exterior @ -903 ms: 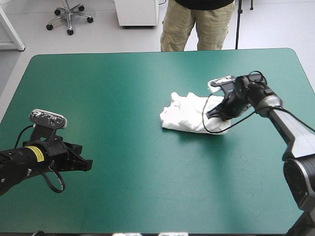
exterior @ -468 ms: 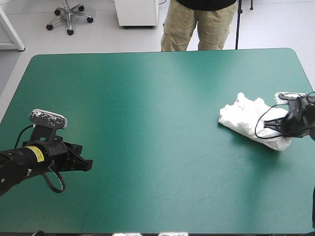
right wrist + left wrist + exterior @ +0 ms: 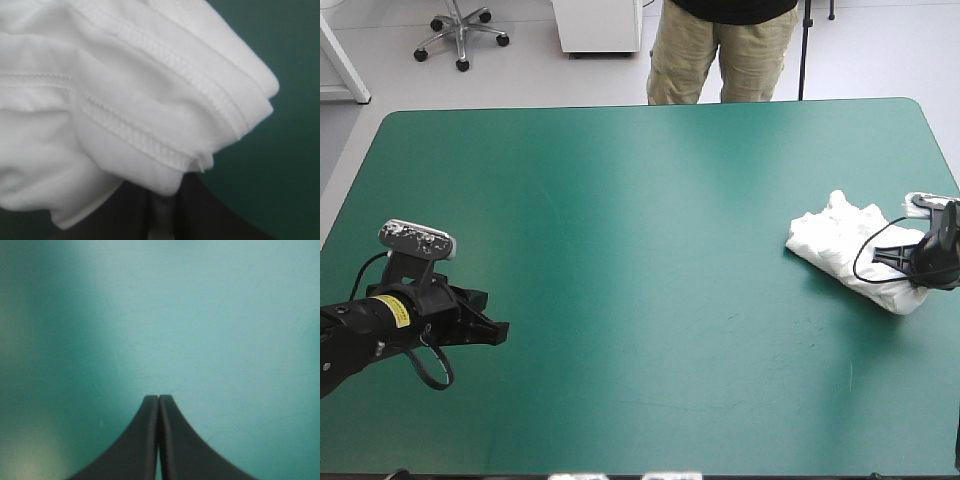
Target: Fold the cloth
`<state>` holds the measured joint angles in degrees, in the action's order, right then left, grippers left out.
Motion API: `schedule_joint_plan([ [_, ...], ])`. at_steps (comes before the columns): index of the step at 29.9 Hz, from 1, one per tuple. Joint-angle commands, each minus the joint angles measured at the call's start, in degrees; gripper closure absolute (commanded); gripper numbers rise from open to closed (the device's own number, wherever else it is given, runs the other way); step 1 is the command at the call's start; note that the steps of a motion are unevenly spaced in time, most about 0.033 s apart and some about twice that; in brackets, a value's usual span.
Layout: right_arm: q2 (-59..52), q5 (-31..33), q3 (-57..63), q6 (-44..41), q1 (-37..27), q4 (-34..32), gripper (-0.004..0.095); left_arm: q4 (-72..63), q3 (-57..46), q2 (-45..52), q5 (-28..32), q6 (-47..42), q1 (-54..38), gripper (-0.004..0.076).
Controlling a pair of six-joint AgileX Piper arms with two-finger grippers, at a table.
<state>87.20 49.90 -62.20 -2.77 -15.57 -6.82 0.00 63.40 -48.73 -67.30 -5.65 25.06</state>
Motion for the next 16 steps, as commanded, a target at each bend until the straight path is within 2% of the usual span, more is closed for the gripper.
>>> schedule_joint_plan([
  [1, -1.65, 0.18, -1.23, 0.80, -0.37, -0.24, 0.0655, 0.00, 1.36, 0.36, 4.00, -0.26, -0.04, 0.0733],
  [3, -1.55, 0.91, -1.23, 0.61, -0.37, -0.09, 0.0470, -0.40, 1.36, 0.26, 4.13, -0.26, -0.04, 0.0733],
  [6, -1.66, 1.42, -1.23, -2.20, -0.37, -0.09, 0.0294, -0.40, 1.36, 0.26, 4.13, -0.26, -0.04, 0.0733],
  [8, -2.08, 1.96, -1.23, -2.20, -0.37, -0.09, 0.0298, -0.40, 1.36, 0.26, 4.13, -0.26, -0.04, 0.0733],
  [14, -8.76, 4.15, -2.40, -2.18, -0.37, 0.05, 0.0455, -0.40, 1.36, 0.26, 4.03, 0.36, -0.04, 0.0733],
  [16, -12.56, 5.59, -2.81, -2.18, -0.37, 2.48, 0.0501, -0.40, 1.36, 0.26, 4.24, 0.69, -0.04, 0.0733],
])
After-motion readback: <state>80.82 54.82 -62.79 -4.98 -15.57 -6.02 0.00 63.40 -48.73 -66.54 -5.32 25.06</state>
